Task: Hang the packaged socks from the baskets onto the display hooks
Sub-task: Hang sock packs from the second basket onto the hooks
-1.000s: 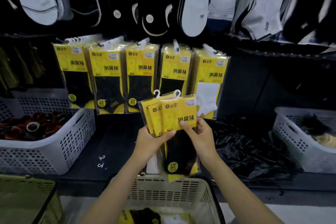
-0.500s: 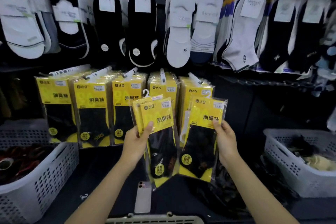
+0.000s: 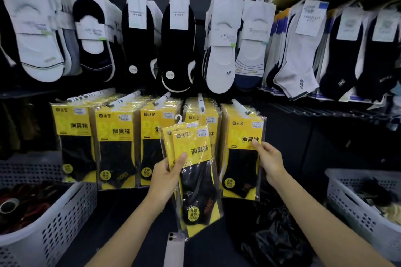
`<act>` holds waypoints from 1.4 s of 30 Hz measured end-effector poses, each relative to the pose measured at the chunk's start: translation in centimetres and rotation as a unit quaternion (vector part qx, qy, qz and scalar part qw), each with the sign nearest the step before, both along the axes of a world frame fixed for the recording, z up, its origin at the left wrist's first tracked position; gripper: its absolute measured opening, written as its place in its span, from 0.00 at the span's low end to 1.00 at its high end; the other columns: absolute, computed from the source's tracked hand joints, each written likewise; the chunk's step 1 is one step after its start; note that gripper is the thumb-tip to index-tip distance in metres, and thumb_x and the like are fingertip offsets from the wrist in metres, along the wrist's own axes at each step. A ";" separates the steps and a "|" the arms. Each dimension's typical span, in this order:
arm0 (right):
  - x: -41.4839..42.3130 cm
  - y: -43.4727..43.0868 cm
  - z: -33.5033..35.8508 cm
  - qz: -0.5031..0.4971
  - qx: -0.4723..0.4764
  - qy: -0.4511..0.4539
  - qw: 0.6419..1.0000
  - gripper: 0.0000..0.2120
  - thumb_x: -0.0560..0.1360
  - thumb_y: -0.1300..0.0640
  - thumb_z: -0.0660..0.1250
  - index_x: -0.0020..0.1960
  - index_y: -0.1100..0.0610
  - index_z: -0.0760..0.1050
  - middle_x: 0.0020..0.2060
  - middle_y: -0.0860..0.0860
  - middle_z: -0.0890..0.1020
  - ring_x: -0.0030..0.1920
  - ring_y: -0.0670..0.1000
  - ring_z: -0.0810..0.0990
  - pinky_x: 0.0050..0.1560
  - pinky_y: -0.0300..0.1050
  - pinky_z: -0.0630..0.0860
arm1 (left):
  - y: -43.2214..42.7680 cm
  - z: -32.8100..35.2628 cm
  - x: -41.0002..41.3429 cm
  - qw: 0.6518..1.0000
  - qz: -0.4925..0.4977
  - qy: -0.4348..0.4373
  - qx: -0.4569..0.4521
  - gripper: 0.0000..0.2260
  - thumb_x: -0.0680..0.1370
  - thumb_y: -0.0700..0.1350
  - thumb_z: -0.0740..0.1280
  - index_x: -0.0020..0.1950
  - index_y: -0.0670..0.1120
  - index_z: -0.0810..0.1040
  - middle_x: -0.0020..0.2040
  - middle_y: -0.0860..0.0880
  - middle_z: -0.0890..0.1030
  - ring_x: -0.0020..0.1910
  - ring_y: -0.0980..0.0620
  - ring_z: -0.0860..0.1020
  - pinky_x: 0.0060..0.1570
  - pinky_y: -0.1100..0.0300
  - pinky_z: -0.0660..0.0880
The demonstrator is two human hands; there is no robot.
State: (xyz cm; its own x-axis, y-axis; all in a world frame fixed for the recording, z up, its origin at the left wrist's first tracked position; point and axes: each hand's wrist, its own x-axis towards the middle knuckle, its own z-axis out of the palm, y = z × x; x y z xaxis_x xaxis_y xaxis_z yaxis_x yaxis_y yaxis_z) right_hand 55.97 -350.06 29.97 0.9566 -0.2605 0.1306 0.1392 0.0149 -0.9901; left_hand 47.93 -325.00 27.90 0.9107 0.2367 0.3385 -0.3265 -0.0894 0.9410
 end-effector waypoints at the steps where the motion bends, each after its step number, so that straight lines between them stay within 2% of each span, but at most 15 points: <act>1: 0.2 0.1 -0.3 -0.023 0.002 0.013 1.000 0.09 0.74 0.51 0.70 0.49 0.56 0.80 0.50 0.54 0.83 0.53 0.54 0.81 0.60 0.52 0.76 | 0.1 -0.1 -0.1 1.000 -0.003 0.005 -0.004 0.08 0.75 0.55 0.65 0.51 0.55 0.78 0.37 0.64 0.82 0.40 0.70 0.79 0.34 0.79 0.70; 4: 0.1 0.4 -1.1 -0.098 0.020 0.034 0.994 0.18 0.71 0.52 0.74 0.56 0.61 0.76 0.52 0.56 0.81 0.53 0.54 0.79 0.59 0.50 0.76 | 0.4 -0.3 -0.5 1.000 -0.010 0.022 -0.018 0.11 0.72 0.57 0.67 0.51 0.55 0.79 0.42 0.63 0.83 0.44 0.69 0.80 0.36 0.78 0.71; 8: -2.4 1.4 -2.1 -0.155 0.016 -0.003 0.988 0.18 0.72 0.54 0.73 0.56 0.60 0.72 0.45 0.51 0.76 0.47 0.50 0.75 0.44 0.35 0.72 | 0.6 -0.8 -1.2 0.998 -0.012 0.047 -0.036 0.10 0.71 0.57 0.68 0.49 0.57 0.79 0.41 0.62 0.84 0.42 0.68 0.80 0.35 0.75 0.72; 12: -5.7 3.9 -2.3 0.035 -0.011 -0.002 0.999 0.13 0.74 0.49 0.68 0.54 0.55 0.76 0.50 0.52 0.81 0.50 0.49 0.80 0.53 0.42 0.76 | 0.4 -1.6 -2.0 0.997 -0.047 0.059 -0.020 0.11 0.72 0.58 0.67 0.52 0.57 0.78 0.42 0.62 0.84 0.43 0.66 0.81 0.37 0.74 0.73; 15: -7.5 6.1 -2.5 0.222 -0.037 0.017 0.974 0.20 0.74 0.42 0.61 0.61 0.51 0.76 0.55 0.49 0.83 0.55 0.47 0.81 0.58 0.43 0.76 | 0.2 -2.3 -2.8 0.991 -0.118 0.063 0.002 0.10 0.76 0.53 0.64 0.55 0.56 0.78 0.47 0.63 0.83 0.48 0.66 0.80 0.41 0.76 0.73; 18: -8.2 7.4 -2.8 0.306 0.022 0.050 0.950 0.20 0.76 0.44 0.60 0.63 0.51 0.75 0.57 0.50 0.83 0.58 0.49 0.81 0.61 0.47 0.75 | 0.0 -2.7 -3.3 0.982 -0.171 0.074 0.025 0.13 0.77 0.53 0.62 0.60 0.53 0.76 0.53 0.58 0.83 0.53 0.61 0.80 0.46 0.74 0.73; 22: -8.5 7.9 -3.1 0.280 0.078 0.040 0.956 0.20 0.73 0.47 0.64 0.61 0.56 0.76 0.54 0.53 0.84 0.56 0.51 0.82 0.56 0.45 0.79 | 0.0 -2.8 -3.3 0.992 -0.123 0.026 -0.021 0.17 0.74 0.51 0.66 0.61 0.47 0.75 0.52 0.52 0.84 0.51 0.55 0.82 0.45 0.67 0.77; 26: -8.6 7.7 -2.9 0.217 0.117 0.011 0.969 0.19 0.69 0.50 0.70 0.57 0.58 0.79 0.50 0.54 0.85 0.51 0.52 0.84 0.44 0.40 0.81 | -0.6 -2.5 -3.0 0.994 -0.108 0.009 0.022 0.15 0.75 0.54 0.62 0.53 0.46 0.81 0.47 0.52 0.85 0.47 0.57 0.83 0.44 0.69 0.76; 30: -8.4 6.2 -1.9 0.157 0.099 -0.009 0.983 0.17 0.68 0.47 0.70 0.53 0.56 0.81 0.48 0.52 0.86 0.51 0.52 0.84 0.51 0.45 0.79 | -1.4 -1.9 -2.5 0.998 -0.062 -0.008 0.011 0.13 0.79 0.52 0.59 0.54 0.48 0.81 0.47 0.55 0.85 0.48 0.60 0.82 0.47 0.69 0.76; 32: -7.7 4.6 -1.3 0.095 0.098 -0.024 0.990 0.13 0.71 0.48 0.69 0.51 0.54 0.81 0.48 0.52 0.86 0.51 0.51 0.84 0.54 0.48 0.77 | -1.2 -1.3 -2.1 0.999 -0.026 -0.011 -0.023 0.12 0.78 0.54 0.59 0.48 0.51 0.80 0.39 0.59 0.84 0.40 0.62 0.81 0.39 0.75 0.73; 34: -6.8 2.7 -0.4 0.037 0.099 -0.058 0.993 0.08 0.74 0.51 0.68 0.50 0.53 0.80 0.49 0.51 0.85 0.51 0.49 0.83 0.55 0.46 0.78 | -0.6 -0.8 -1.8 0.999 0.018 -0.007 -0.044 0.16 0.76 0.58 0.59 0.37 0.48 0.73 0.27 0.55 0.75 0.28 0.57 0.72 0.30 0.73 0.67; 35: -6.3 1.9 0.1 0.016 0.093 -0.075 0.993 0.07 0.75 0.51 0.67 0.49 0.53 0.80 0.49 0.50 0.85 0.50 0.48 0.83 0.53 0.43 0.78 | -0.2 -0.6 -1.6 0.998 0.034 -0.006 -0.047 0.16 0.75 0.59 0.60 0.36 0.48 0.71 0.28 0.55 0.71 0.28 0.57 0.69 0.30 0.71 0.66; 38: -4.7 0.2 1.6 -0.019 0.064 -0.090 0.994 0.06 0.76 0.50 0.67 0.46 0.52 0.79 0.44 0.46 0.85 0.47 0.46 0.82 0.44 0.36 0.77 | 0.7 -0.7 -1.1 0.997 0.060 -0.010 -0.042 0.12 0.77 0.58 0.60 0.41 0.53 0.76 0.29 0.57 0.74 0.30 0.59 0.72 0.36 0.68 0.70; 40: -3.5 -0.3 2.1 -0.023 0.046 -0.086 0.995 0.06 0.76 0.50 0.68 0.46 0.53 0.79 0.44 0.48 0.84 0.48 0.49 0.82 0.49 0.42 0.78 | 1.2 -0.8 -1.1 0.997 0.064 -0.006 -0.042 0.16 0.75 0.60 0.59 0.38 0.48 0.74 0.22 0.57 0.68 0.26 0.61 0.67 0.39 0.65 0.68; 42: -2.5 -0.2 2.5 -0.003 0.035 -0.086 0.996 0.05 0.75 0.51 0.68 0.47 0.52 0.80 0.47 0.49 0.85 0.51 0.50 0.82 0.55 0.47 0.77 | 1.7 -1.0 -1.1 0.996 0.070 -0.003 -0.052 0.15 0.76 0.59 0.59 0.39 0.49 0.74 0.23 0.61 0.73 0.26 0.65 0.72 0.39 0.68 0.67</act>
State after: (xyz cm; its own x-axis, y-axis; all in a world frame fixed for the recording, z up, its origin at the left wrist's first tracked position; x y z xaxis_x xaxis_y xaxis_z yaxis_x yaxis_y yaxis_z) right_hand 53.48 -350.29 32.46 0.9205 -0.2796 0.2729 0.3061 0.0819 -0.9485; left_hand 46.84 -323.30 26.94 0.8642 0.3951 0.3115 -0.3240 -0.0364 0.9453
